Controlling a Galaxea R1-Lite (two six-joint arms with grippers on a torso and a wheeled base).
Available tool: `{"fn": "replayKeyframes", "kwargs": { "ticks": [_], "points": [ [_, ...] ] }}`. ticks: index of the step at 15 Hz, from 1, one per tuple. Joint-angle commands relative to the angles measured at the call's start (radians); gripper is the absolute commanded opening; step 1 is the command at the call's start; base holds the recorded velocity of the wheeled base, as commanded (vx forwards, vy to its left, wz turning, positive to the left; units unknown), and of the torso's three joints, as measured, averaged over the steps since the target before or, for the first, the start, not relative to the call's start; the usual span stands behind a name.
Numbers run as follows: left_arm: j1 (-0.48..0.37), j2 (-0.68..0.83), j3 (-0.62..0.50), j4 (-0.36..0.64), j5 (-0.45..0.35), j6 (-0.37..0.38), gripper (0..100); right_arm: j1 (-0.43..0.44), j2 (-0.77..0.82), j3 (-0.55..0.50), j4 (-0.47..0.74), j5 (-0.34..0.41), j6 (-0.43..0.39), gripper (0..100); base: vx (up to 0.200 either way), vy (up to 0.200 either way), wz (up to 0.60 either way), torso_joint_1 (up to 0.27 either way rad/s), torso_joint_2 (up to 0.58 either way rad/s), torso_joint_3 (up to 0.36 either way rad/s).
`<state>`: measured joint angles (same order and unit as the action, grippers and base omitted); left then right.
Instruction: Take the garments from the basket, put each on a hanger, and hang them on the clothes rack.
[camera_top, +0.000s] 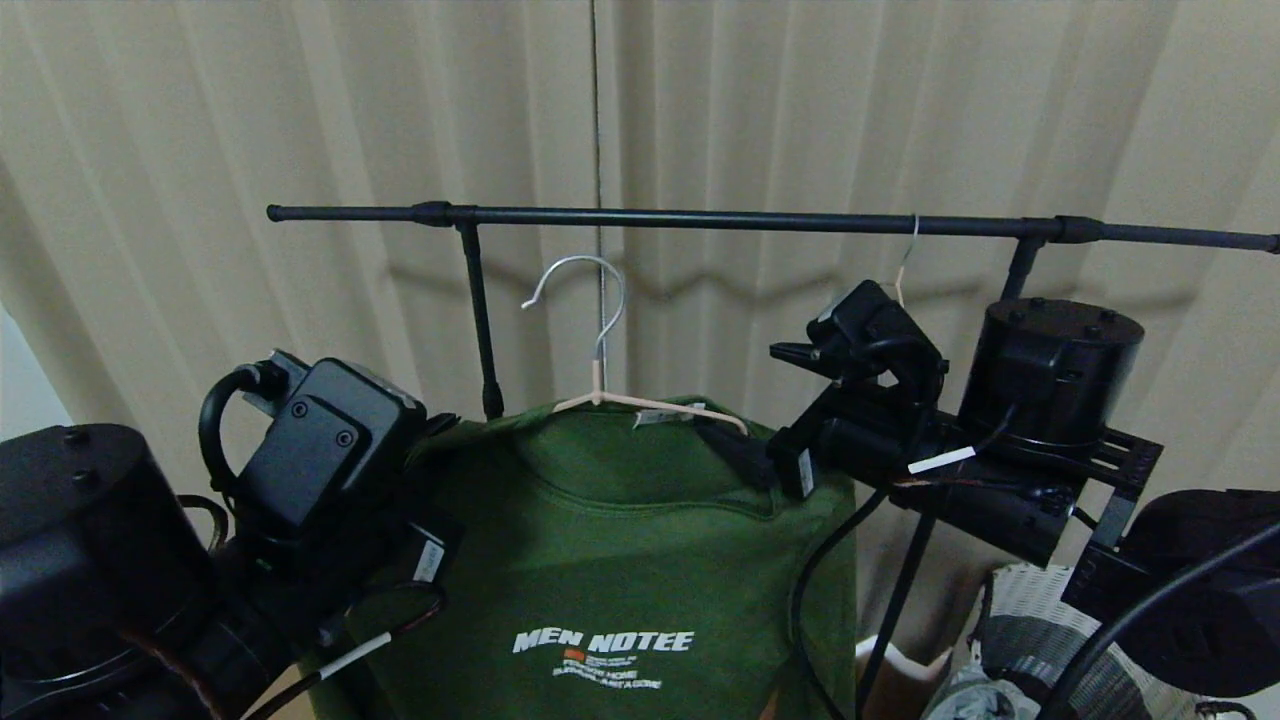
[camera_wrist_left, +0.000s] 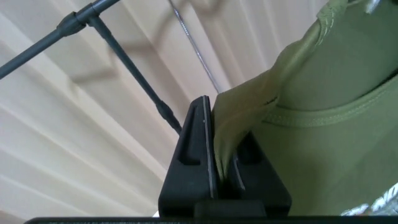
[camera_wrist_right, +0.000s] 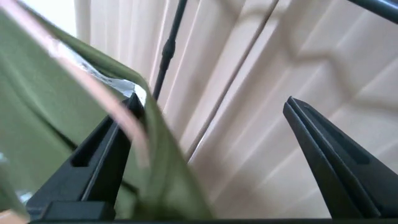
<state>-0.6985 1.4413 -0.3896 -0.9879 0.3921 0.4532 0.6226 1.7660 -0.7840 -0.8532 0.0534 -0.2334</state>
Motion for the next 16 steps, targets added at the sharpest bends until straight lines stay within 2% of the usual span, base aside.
{"fn": "replayKeyframes", "kwargs": {
  "ticks": [1,7,8,16],
  "points": [
    [-0.016,-0.016,0.012,0.0,-0.001,-0.001,0,-0.003,0.009,0.0,-0.001,0.0,0.0,100,0.0,0.0,0.0,0.0,0.0,0.0],
    [-0.065,-0.019,0.0,-0.002,-0.002,-0.002,0,0.022,0.007,0.011,-0.001,0.0,0.0,100,0.0,0.0,0.0,0.0,0.0,0.0],
    [-0.064,-0.018,0.0,-0.002,-0.002,-0.004,0,0.023,0.007,0.011,-0.001,0.0,0.0,0,0.0,0.0,0.0,0.0,0.0,0.0],
    [-0.064,-0.012,-0.003,-0.002,-0.004,-0.002,0,0.036,0.006,0.017,-0.001,0.0,0.0,0,0.0,0.0,0.0,0.0,0.0,0.0]
  ]
}}
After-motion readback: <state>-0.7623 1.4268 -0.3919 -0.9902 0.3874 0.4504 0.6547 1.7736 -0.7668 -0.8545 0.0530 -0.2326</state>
